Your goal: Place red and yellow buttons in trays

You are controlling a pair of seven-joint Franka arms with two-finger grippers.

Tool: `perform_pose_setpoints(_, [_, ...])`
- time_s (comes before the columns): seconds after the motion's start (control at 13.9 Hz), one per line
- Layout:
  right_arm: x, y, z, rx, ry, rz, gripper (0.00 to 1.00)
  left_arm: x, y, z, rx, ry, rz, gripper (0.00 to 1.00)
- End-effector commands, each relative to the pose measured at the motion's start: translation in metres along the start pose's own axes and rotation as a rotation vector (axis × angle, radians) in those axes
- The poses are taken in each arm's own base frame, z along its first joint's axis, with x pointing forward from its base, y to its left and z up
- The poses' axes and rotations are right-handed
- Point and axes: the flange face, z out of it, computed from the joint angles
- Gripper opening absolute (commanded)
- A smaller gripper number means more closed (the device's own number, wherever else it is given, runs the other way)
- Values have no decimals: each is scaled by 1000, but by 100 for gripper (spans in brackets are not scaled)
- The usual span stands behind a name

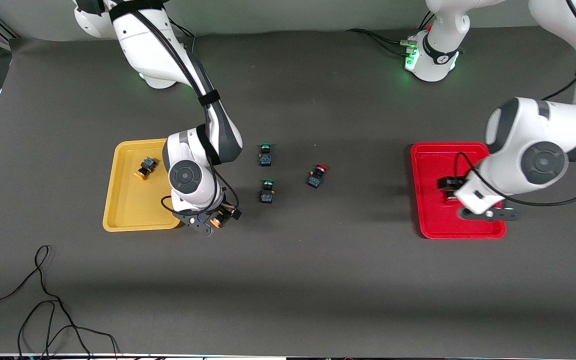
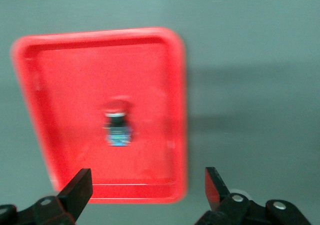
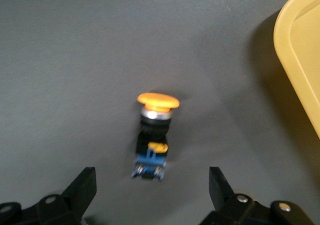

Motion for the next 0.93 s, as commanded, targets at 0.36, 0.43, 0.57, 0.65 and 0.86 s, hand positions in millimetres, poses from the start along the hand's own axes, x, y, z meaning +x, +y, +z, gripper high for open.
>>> perform_pose_setpoints(0.36, [8, 3, 39, 78, -20, 37, 85, -32, 164, 20, -57, 5, 83, 100])
perform_pose_setpoints(0.43, [10, 4, 39, 77, -21, 34, 73, -38, 187, 26, -62, 14, 118, 100])
perform_pose_setpoints(0.57, [12, 4, 36, 87, -25, 47, 44, -49, 224, 41, -69, 22, 179, 100])
perform_pose_setpoints(0.65, [17, 7, 34, 114, -46, 82, 29, -52, 236, 48, -79, 27, 193, 100])
perform_pose_setpoints(0.86, [22, 9, 15, 133, -82, 104, 8, -69, 280, 64, -102, 57, 246, 100])
